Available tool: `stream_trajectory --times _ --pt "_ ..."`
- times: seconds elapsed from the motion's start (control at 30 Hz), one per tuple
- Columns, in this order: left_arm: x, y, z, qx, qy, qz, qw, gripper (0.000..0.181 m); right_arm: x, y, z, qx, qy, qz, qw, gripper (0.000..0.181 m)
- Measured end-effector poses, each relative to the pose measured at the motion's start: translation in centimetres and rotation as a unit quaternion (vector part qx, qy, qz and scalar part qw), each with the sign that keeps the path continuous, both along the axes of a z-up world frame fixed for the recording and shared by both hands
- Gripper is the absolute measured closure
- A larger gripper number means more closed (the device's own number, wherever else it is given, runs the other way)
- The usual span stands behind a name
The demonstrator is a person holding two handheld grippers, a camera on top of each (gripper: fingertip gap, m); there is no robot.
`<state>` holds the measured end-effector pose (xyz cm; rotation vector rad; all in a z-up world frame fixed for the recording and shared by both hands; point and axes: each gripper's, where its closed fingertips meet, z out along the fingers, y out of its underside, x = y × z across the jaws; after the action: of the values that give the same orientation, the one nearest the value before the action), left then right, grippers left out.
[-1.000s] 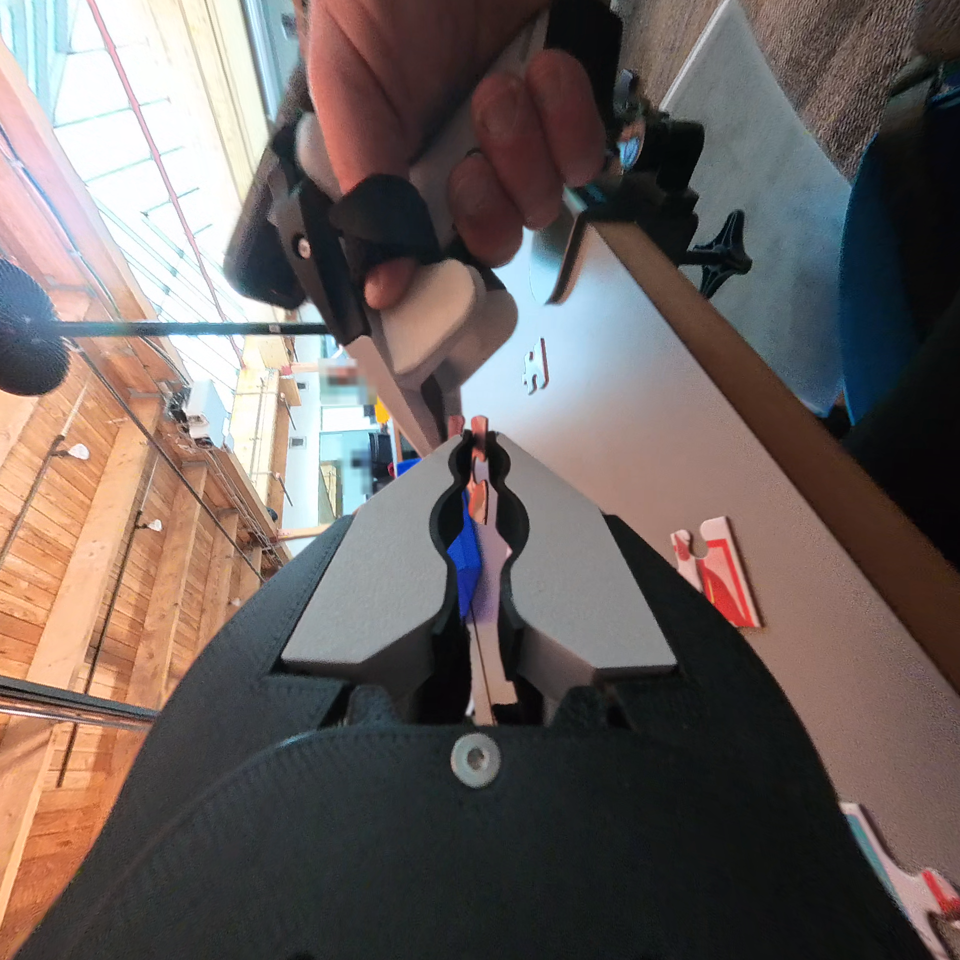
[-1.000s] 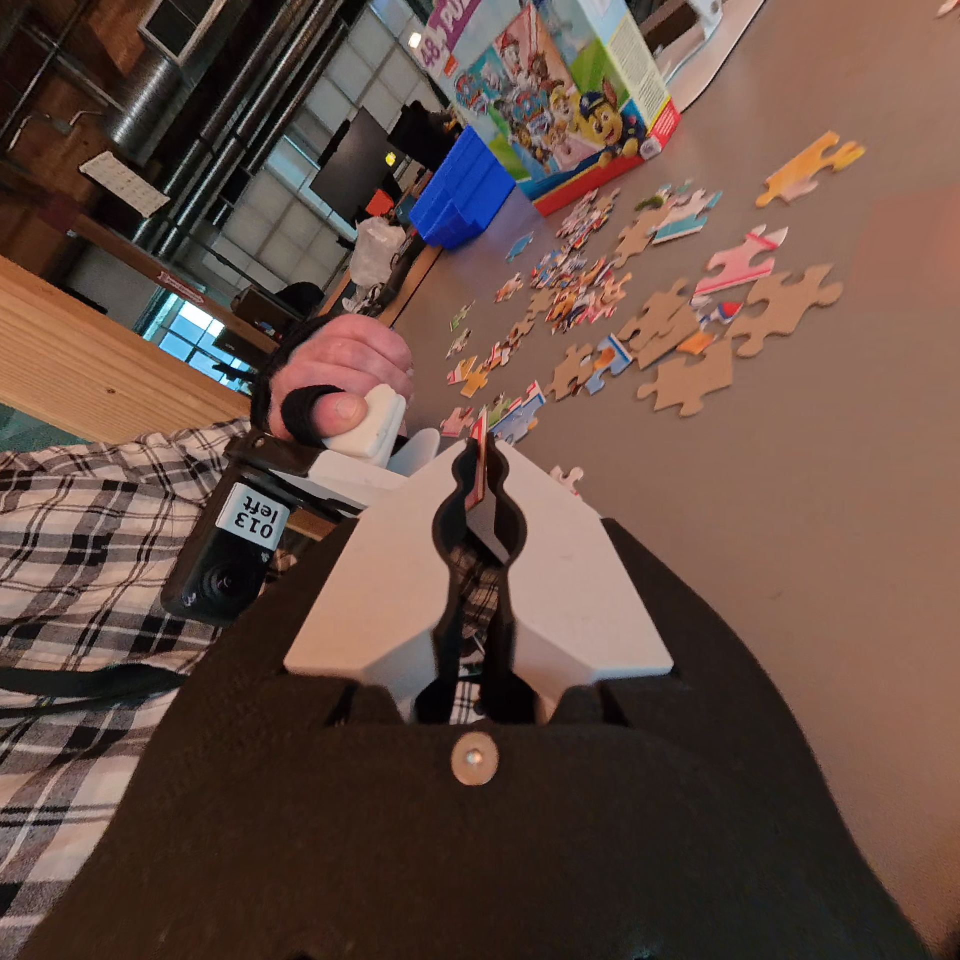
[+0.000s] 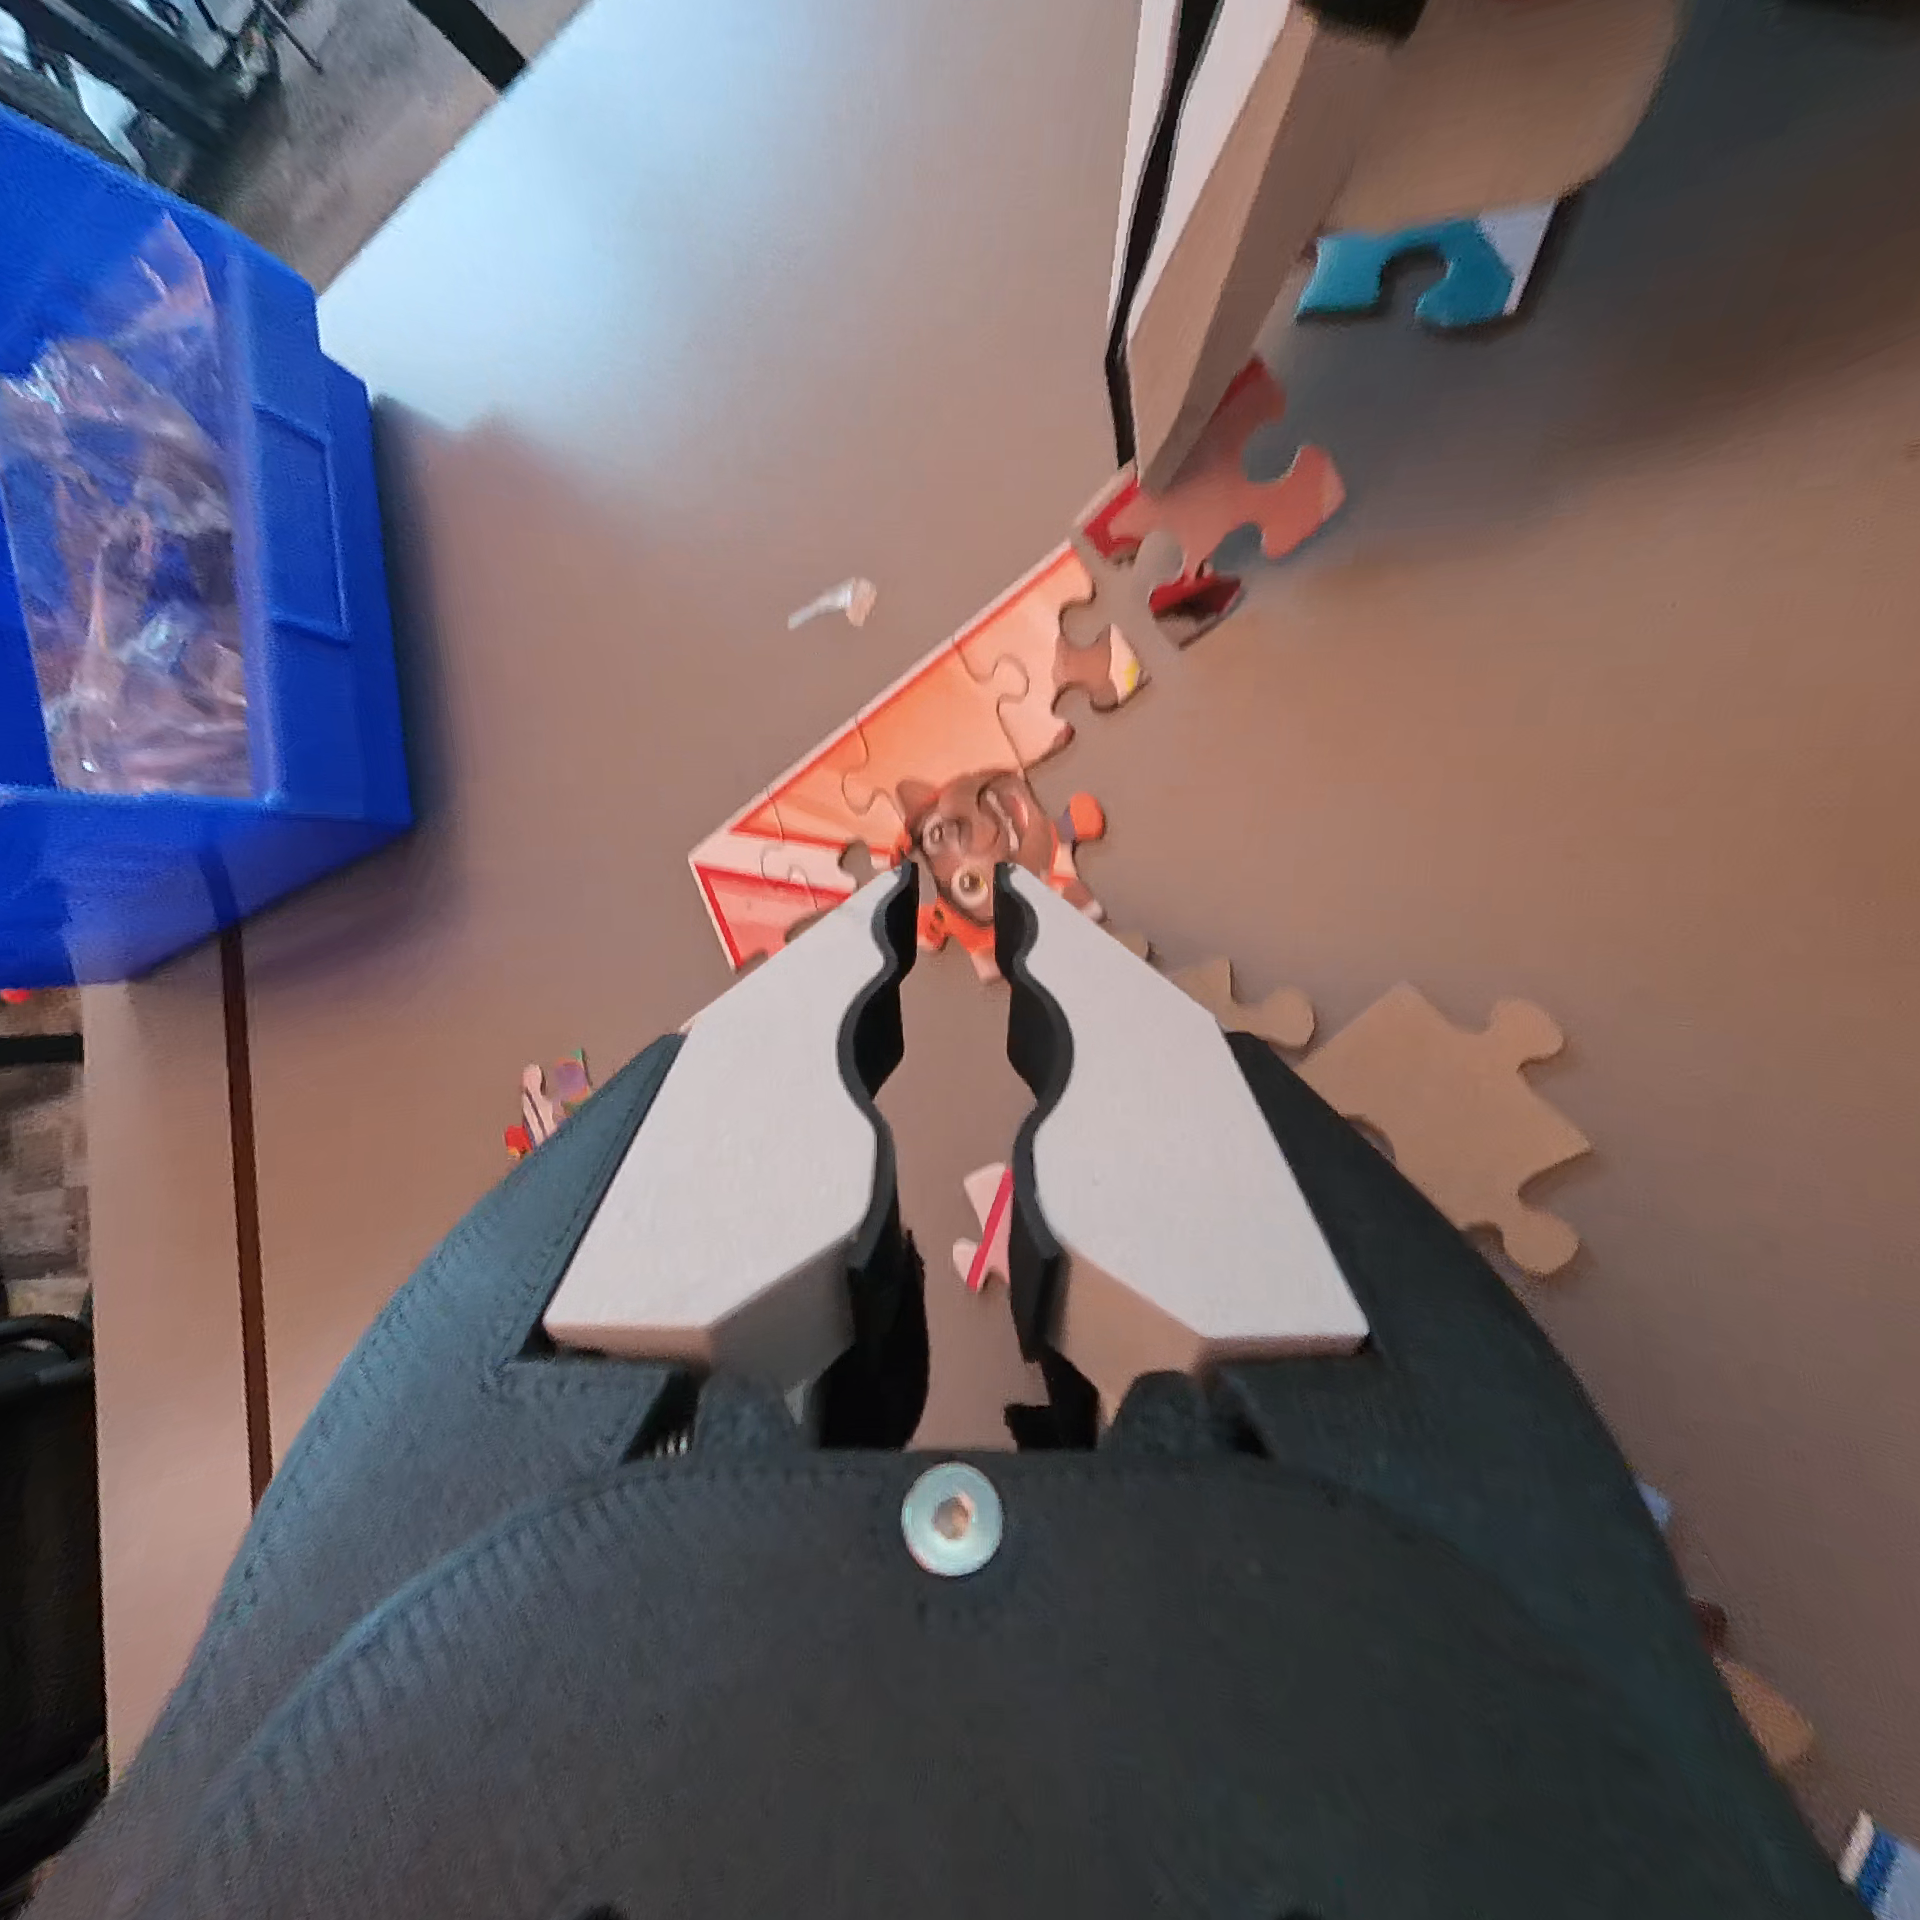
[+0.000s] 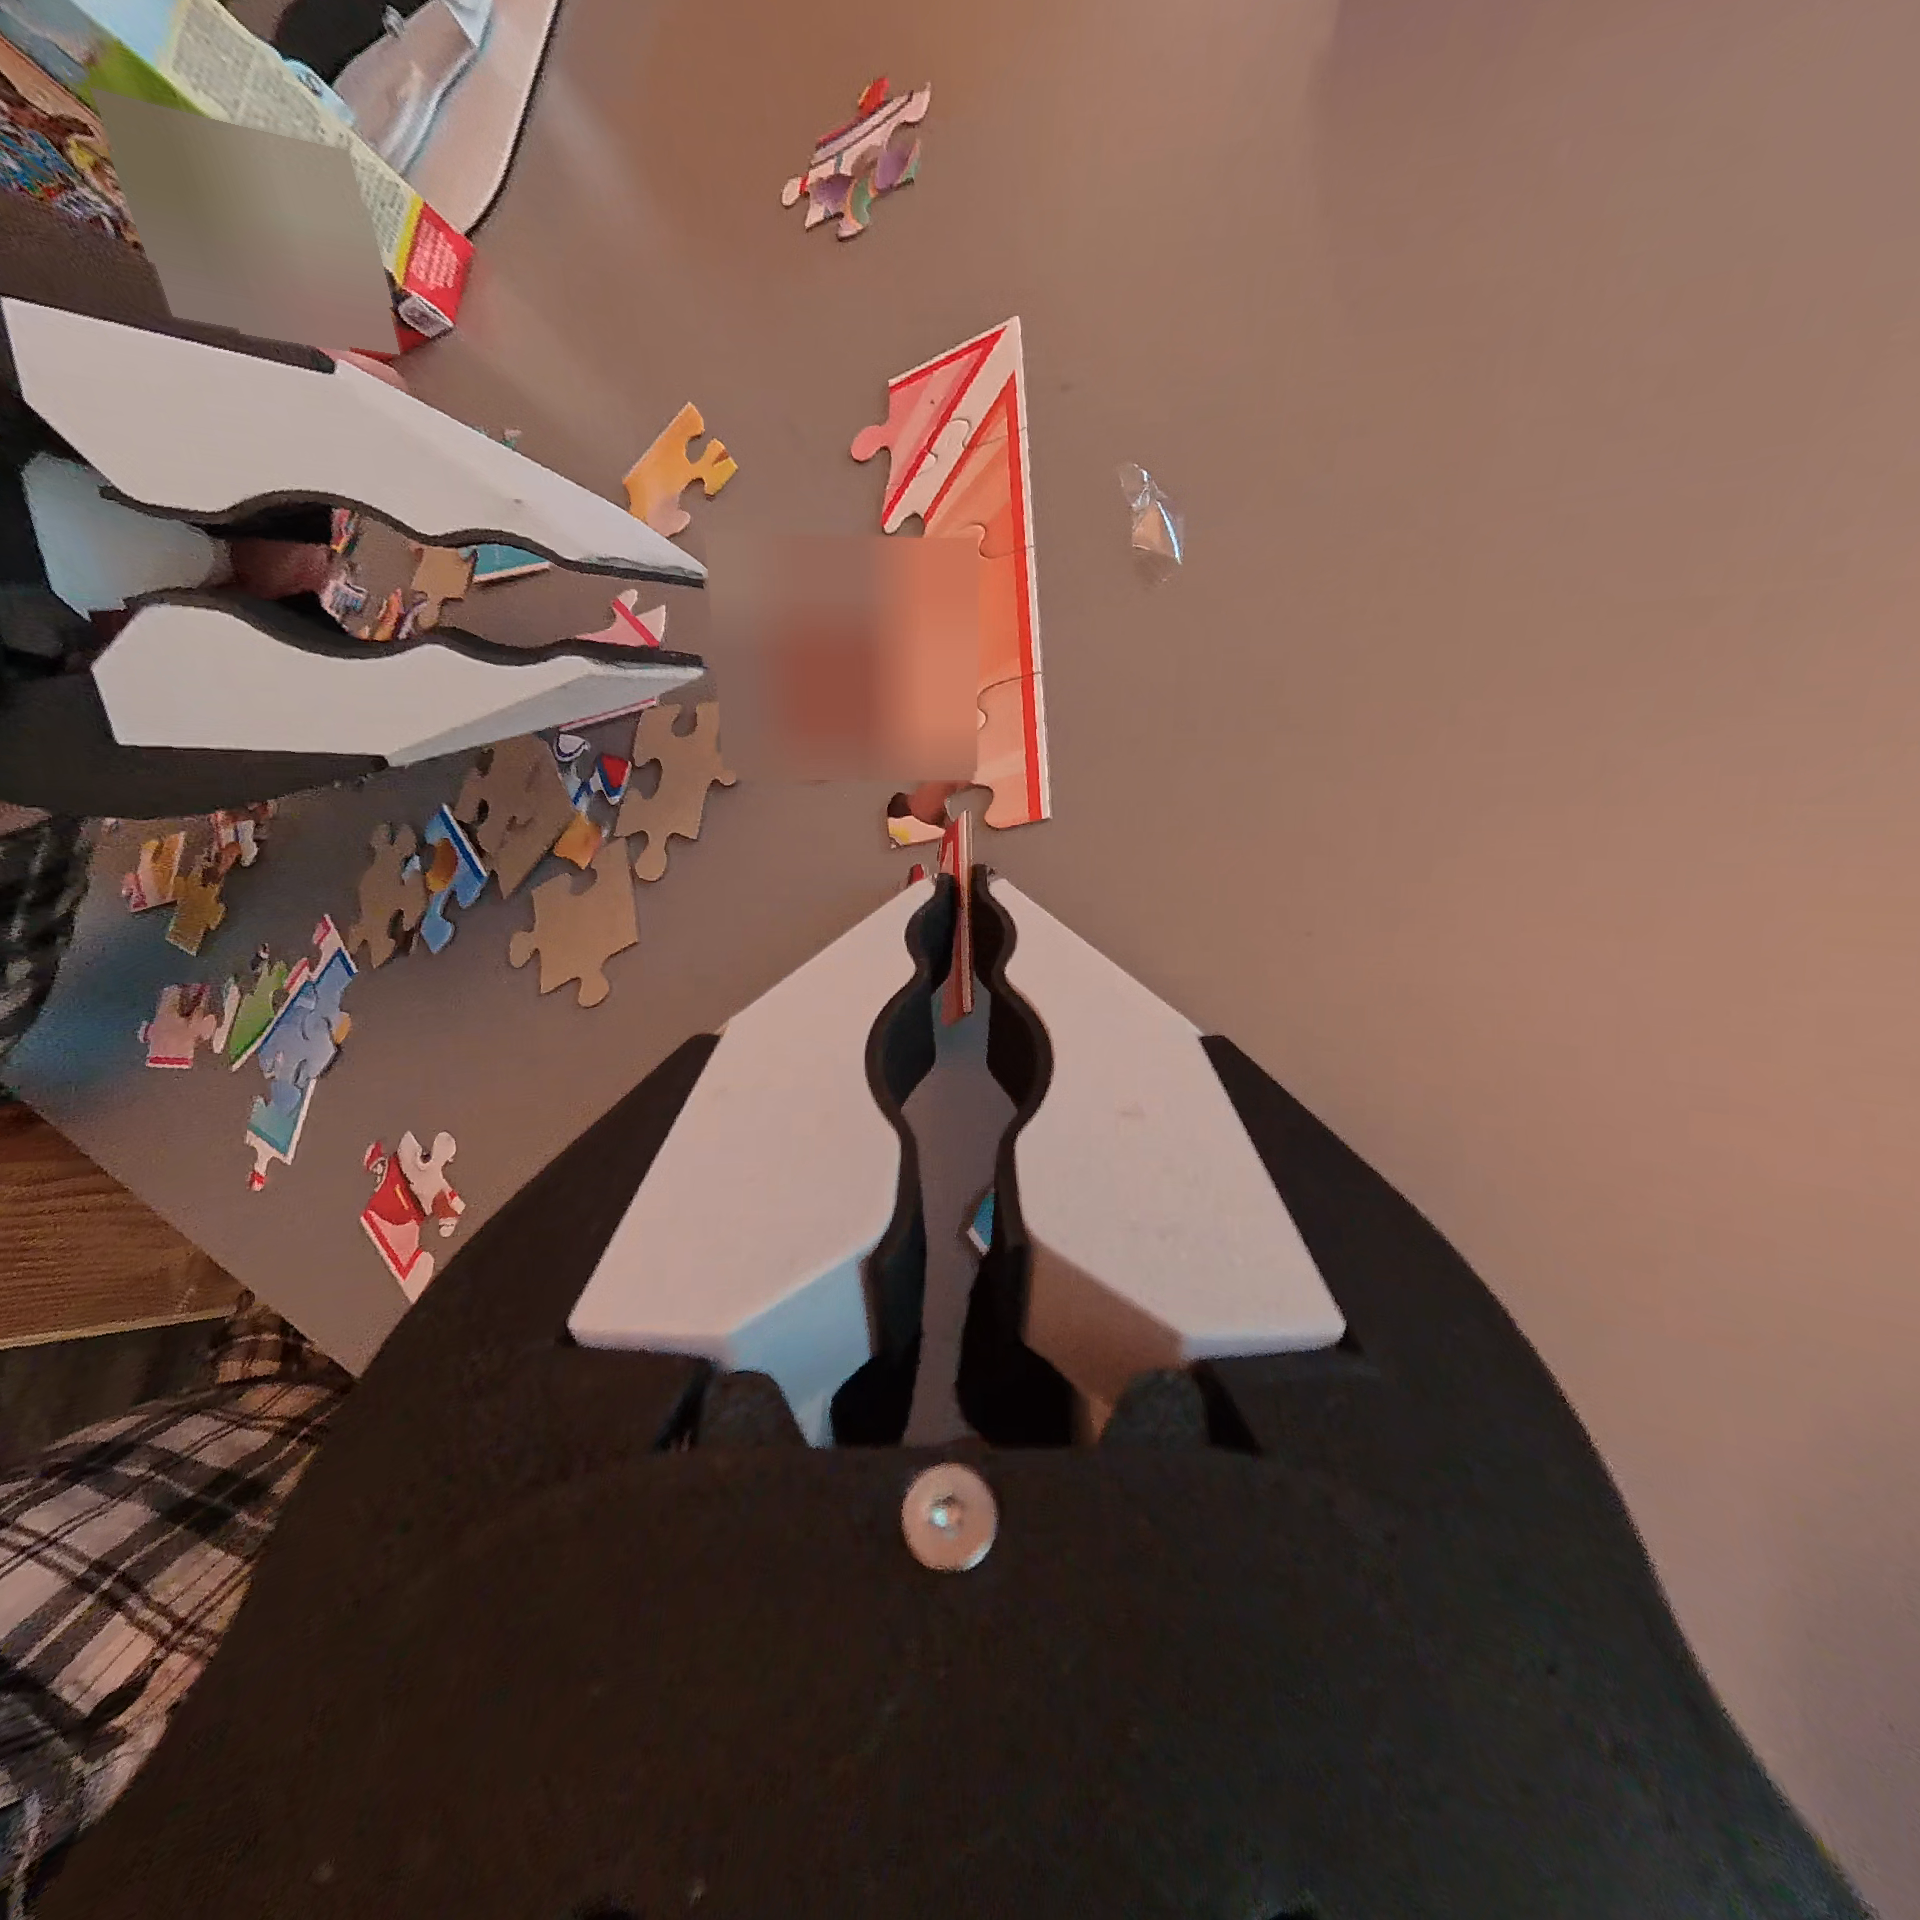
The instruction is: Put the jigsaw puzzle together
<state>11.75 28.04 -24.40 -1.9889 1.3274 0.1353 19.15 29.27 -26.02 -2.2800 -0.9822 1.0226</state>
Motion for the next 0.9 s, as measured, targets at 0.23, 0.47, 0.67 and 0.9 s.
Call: stream_trajectory --times 0.23,0.47,0.67,0.9 --pt "-3.6 -1.6 0.9 -0.027 -0.01 0.033 0.999 0.167 0.8 -0.6 -0.5 0.032 -0.04 0.013 0.999 0.18" --pt "-8.4 -5.0 0.7 -0.067 -0.007 0.079 0.995 0.163 1.8 -0.8 -1.6 0.048 -0.063 0.022 0.997 0.178" --pt "-9.2 -6.6 -0.4 -0.11 -0.059 0.1 0.987 0.159 2.3 -0.4 -1.2 0.11 -0.115 0.028 0.987 0.158" --pt "-6.8 -5.0 -3.4 -0.19 -0.101 0.133 0.968 0.138 0.3 -2.3 1.4 0.169 -0.105 0.061 0.978 0.159"
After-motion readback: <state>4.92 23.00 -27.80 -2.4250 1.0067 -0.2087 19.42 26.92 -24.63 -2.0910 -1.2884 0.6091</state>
